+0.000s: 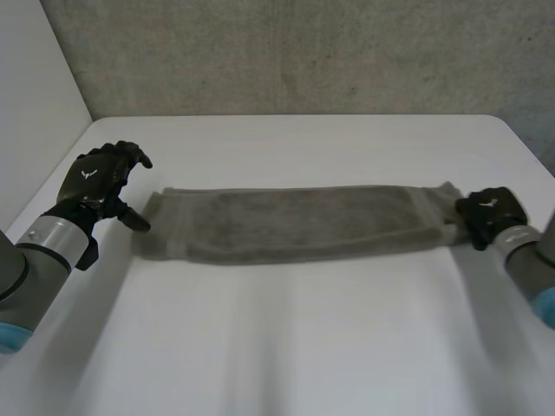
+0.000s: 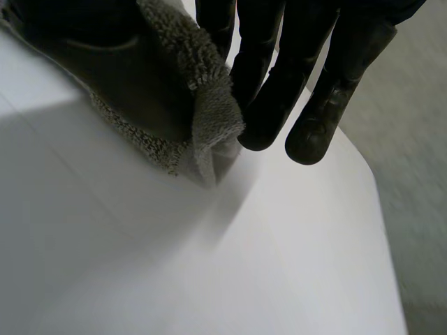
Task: Fold the towel.
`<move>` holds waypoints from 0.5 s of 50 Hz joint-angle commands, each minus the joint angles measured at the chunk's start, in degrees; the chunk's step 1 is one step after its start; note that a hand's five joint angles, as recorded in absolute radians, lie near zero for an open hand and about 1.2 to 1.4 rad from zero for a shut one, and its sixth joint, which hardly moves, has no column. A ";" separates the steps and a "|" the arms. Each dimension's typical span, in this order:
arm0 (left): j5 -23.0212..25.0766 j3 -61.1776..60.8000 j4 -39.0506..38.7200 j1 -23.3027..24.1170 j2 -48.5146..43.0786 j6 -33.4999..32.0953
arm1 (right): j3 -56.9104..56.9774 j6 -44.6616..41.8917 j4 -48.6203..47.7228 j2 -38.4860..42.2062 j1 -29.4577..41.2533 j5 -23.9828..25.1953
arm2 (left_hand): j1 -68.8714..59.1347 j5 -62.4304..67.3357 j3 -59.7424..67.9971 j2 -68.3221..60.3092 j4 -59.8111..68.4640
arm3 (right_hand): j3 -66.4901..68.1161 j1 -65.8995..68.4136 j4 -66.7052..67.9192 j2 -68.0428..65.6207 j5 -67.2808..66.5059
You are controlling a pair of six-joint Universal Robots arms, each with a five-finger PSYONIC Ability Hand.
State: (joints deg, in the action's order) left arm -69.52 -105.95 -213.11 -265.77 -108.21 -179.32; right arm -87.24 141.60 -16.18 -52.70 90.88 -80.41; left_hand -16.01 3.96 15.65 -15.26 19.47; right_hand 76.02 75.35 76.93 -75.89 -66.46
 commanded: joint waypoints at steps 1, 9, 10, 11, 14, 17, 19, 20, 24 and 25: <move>-0.18 0.39 -0.02 -0.28 -0.77 0.20 | 2.42 -8.85 6.68 -2.84 -12.02 -0.36 | 4.45 -2.40 -4.09 3.70 -7.91 | 3.98 4.65 3.07 -4.11 -3.54; -0.18 0.30 -0.02 -0.28 -1.04 0.20 | 8.57 -10.41 9.94 -7.05 -6.28 -1.33 | 4.62 -2.57 -4.25 3.87 -8.08 | 3.98 4.65 3.07 -4.11 -3.54; -0.18 0.30 -0.02 -0.28 -1.13 0.20 | 8.58 -10.38 9.94 -7.07 -6.24 -1.33 | 4.62 -2.57 -4.25 3.87 -8.08 | 3.98 4.65 3.07 -4.11 -3.54; -0.18 0.30 -0.02 -0.28 -1.13 0.20 | 9.54 -7.25 10.11 -8.89 -1.63 -1.85 | 4.62 -2.57 -4.25 3.87 -8.08 | 3.98 4.65 3.07 -4.11 -3.54; -0.27 0.13 -0.02 -0.28 -1.13 0.11 | 12.17 -1.70 10.12 -10.06 9.87 -3.34 | 4.62 -2.57 -4.25 3.87 -8.08 | 3.98 4.65 3.07 -4.11 -3.54; -0.27 0.04 -0.02 -0.28 -1.13 0.11 | 15.77 1.56 9.77 -8.66 22.17 -5.54 | 4.62 -2.57 -4.25 3.87 -8.08 | 3.98 4.65 3.07 -4.11 -3.54; -0.18 -0.05 -0.02 -0.28 -1.13 0.11 | 17.55 2.71 9.50 -7.16 28.92 -6.34 | 4.62 -2.57 -4.25 3.87 -8.08 | 3.98 4.65 3.07 -4.11 -3.54; -0.26 -0.05 -0.02 -0.28 -1.13 0.11 | 19.20 3.15 9.50 -4.63 35.27 -6.95 | 4.79 -2.73 -4.42 4.04 -8.25 | 3.98 4.65 3.07 -4.11 -3.54; -0.27 -0.05 -0.02 -0.36 -1.13 0.11 | 22.29 3.33 9.50 0.75 43.42 -6.87 | 4.79 -2.73 -4.42 4.04 -8.25 | 3.98 4.65 3.07 -4.11 -3.54; -0.27 -0.05 -0.02 -0.36 -1.13 0.11 | 23.51 3.42 9.68 3.28 44.46 -7.21 | 4.79 -2.74 -4.42 4.04 -8.25 | -22.61 -21.94 -23.52 22.48 23.05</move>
State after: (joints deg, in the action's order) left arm -69.77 -105.97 -213.13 -266.05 -109.34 -179.21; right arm -69.06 145.22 -6.39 -60.18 121.17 -86.70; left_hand -16.02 3.88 15.64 -15.08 19.47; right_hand 77.28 75.67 77.11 -75.97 -66.46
